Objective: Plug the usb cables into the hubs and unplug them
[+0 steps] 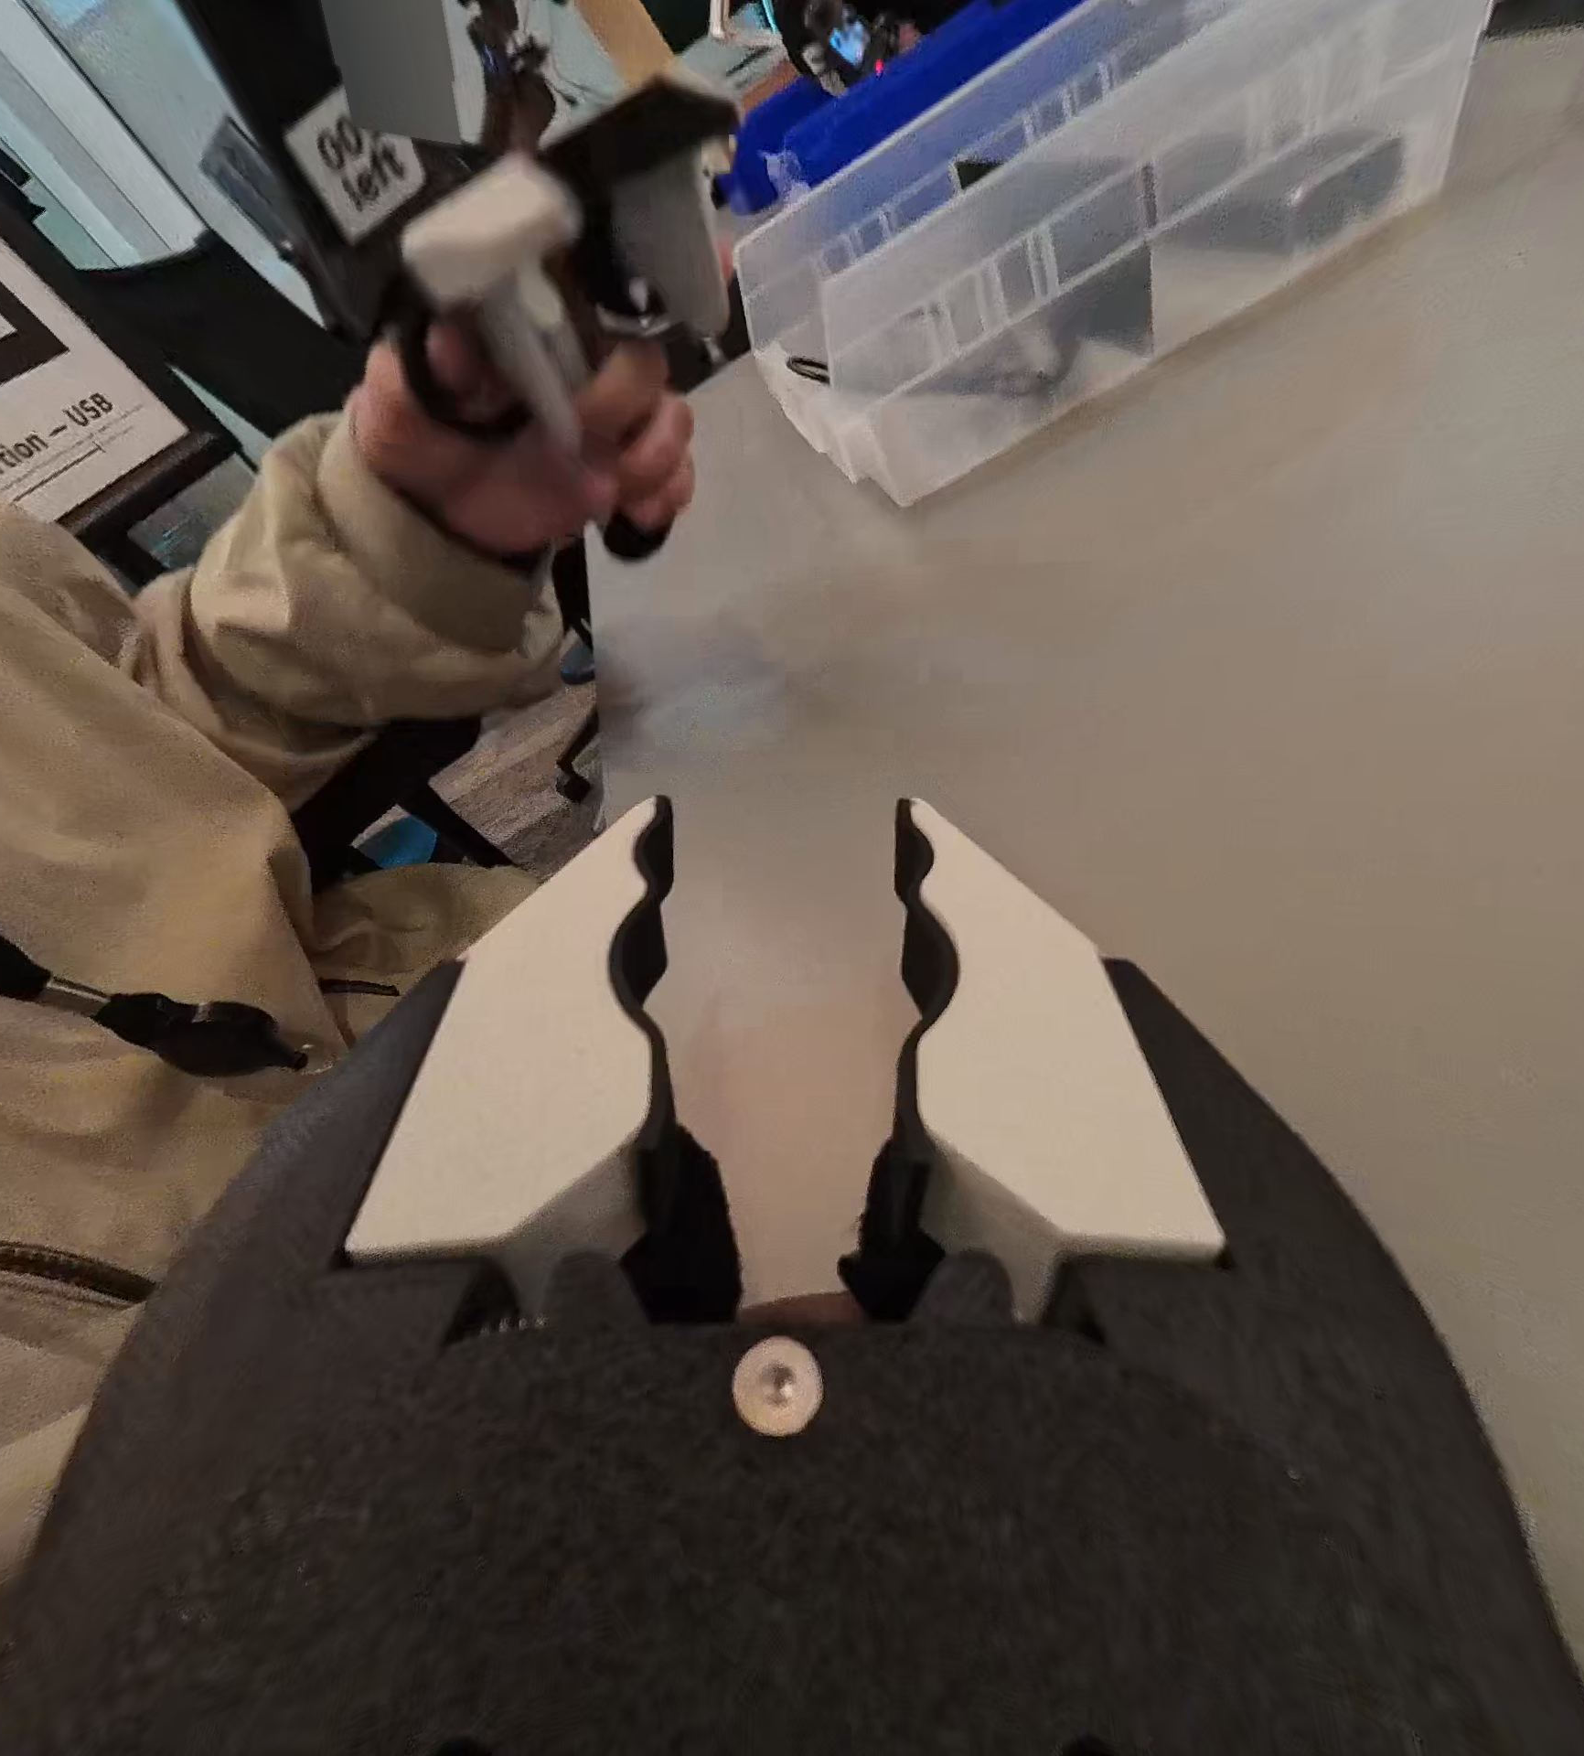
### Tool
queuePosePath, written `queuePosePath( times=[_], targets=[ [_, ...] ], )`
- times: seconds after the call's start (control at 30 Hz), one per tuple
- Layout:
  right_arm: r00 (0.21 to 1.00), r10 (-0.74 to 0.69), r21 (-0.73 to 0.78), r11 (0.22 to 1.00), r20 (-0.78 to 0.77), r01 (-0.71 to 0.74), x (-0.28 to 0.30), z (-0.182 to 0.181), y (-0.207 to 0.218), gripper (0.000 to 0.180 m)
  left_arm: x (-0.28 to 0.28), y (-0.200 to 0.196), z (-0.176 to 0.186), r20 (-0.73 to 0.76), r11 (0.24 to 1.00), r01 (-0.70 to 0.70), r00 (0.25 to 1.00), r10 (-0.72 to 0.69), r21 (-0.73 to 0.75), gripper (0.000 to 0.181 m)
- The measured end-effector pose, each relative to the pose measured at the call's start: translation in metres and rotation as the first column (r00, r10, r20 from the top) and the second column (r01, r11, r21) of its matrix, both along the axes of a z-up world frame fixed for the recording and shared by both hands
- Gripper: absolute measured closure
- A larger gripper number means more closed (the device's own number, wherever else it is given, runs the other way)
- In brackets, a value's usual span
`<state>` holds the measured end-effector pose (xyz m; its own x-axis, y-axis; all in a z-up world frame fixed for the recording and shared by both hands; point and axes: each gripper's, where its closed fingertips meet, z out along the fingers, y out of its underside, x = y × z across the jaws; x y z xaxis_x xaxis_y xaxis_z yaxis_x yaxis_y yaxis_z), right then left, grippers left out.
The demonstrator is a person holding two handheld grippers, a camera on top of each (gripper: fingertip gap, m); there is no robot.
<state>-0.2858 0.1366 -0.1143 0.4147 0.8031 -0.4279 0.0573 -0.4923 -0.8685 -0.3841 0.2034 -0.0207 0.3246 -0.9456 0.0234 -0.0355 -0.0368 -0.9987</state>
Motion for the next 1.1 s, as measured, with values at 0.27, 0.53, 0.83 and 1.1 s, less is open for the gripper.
queuePosePath(
  times=[0.27,0.53,0.83,1.1],
  targets=[
    [0.999,-0.019,0.026,0.999,-0.032,0.019,0.01,0.004,0.014,0.13,-0.146,0.204,-0.005,-0.582,0.978,-0.204,0.8,0.143,-0.039,0.136],
    [0.996,-0.011,-0.026,1.0,-0.092,0.008,0.014,0.007,0.025,0.13,-0.174,0.314,-0.121,-0.995,0.997,0.044,0.078,-0.059,-0.056,0.115],
    [0.983,0.009,-0.116,0.993,-0.184,-0.031,0.019,0.006,0.025,0.13,-0.167,0.336,-0.161,-0.999,0.973,0.232,-0.052,0.004,-0.009,0.119],
    [0.982,0.052,-0.137,0.987,-0.182,-0.078,0.011,0.004,0.019,0.13,-0.166,0.338,-0.161,-1.0,0.98,0.2,-0.026,0.012,0.007,0.127]
  ],
)
